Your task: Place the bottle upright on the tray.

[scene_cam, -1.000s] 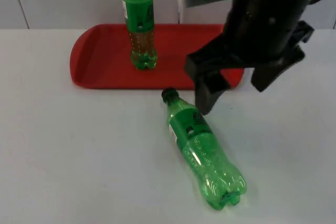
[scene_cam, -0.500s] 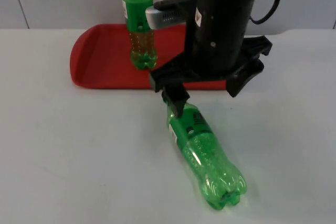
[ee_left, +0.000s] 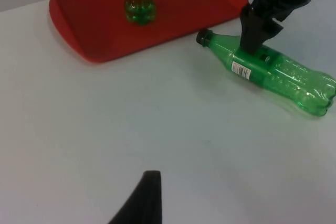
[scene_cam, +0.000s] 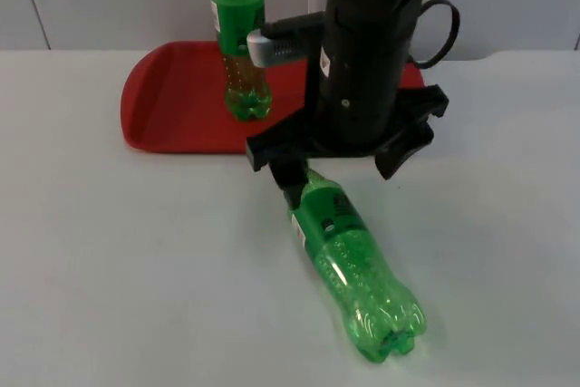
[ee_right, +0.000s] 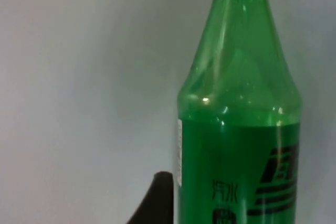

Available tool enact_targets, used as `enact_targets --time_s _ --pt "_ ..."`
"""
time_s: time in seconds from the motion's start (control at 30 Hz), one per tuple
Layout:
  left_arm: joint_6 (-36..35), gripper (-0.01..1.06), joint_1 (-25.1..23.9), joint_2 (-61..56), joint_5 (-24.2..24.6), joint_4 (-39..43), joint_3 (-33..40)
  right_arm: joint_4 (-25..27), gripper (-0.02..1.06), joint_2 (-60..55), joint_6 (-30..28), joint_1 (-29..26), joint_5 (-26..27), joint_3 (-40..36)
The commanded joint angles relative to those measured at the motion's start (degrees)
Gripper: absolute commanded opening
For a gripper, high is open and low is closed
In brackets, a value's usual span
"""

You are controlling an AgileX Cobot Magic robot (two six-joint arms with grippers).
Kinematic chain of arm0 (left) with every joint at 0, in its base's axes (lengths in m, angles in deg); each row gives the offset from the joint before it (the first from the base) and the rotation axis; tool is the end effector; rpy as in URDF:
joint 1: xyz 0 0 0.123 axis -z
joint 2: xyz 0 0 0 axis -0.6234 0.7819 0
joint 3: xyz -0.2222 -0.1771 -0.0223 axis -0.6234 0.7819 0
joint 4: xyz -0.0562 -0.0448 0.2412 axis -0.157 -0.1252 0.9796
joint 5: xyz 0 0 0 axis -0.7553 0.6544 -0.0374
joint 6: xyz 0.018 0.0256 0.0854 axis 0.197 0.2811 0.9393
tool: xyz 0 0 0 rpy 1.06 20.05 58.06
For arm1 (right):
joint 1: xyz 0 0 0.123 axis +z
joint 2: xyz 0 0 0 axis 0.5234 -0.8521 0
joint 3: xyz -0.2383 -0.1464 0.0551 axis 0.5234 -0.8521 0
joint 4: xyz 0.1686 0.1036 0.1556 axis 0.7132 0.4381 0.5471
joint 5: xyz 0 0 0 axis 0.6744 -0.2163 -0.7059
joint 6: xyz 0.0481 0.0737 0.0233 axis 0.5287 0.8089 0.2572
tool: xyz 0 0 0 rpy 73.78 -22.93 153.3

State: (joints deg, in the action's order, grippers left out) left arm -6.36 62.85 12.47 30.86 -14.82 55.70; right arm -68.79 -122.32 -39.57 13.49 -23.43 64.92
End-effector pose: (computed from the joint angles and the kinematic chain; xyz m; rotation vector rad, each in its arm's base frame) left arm -0.0074 -0.0029 0.2753 0.4927 2.0275 -0.3147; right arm 0.3314 0.3118 0.1596 -0.5845 2.7978 -0.0043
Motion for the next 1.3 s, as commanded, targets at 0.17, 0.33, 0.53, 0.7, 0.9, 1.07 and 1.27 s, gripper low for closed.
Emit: enact_targets --time_s 0.17,0.33,0.53,0.7,0.9,1.07,1.27 --pt "-0.07 1.05 0.32 -0.19 -0.66 0.32 0.27 -0.06 0.84 -3.09 1.82 -0.01 2.91 1.16" --pt "-0.07 1.05 0.32 -0.19 -0.66 0.32 0.27 -0.17 0.84 -5.61 2.07 -0.43 3.96 1.16" --pt "-0.07 1.05 0.32 -0.19 -0.66 0.32 0.27 3.08 0.84 -7.58 2.62 -2.67 5.63 1.16" --pt "-0.07 1.05 0.32 -0.19 -0.66 0.32 0.27 2.86 0.84 -8.68 2.23 -2.54 6.83 1.28" --pt "-0.07 1.05 0.32 -0.19 -0.66 0.32 0.27 4.20 0.84 -10.70 2.23 -2.54 7.63 1.37" --pt "-0.07 1.05 0.32 -0.19 -0.66 0.32 0.27 4.37 0.78 -11.55 2.23 -2.54 9.25 1.37" --pt "-0.07 1.05 0.32 -0.19 -0.66 0.32 0.27 4.62 0.36 -11.58 2.23 -2.54 9.47 1.37"
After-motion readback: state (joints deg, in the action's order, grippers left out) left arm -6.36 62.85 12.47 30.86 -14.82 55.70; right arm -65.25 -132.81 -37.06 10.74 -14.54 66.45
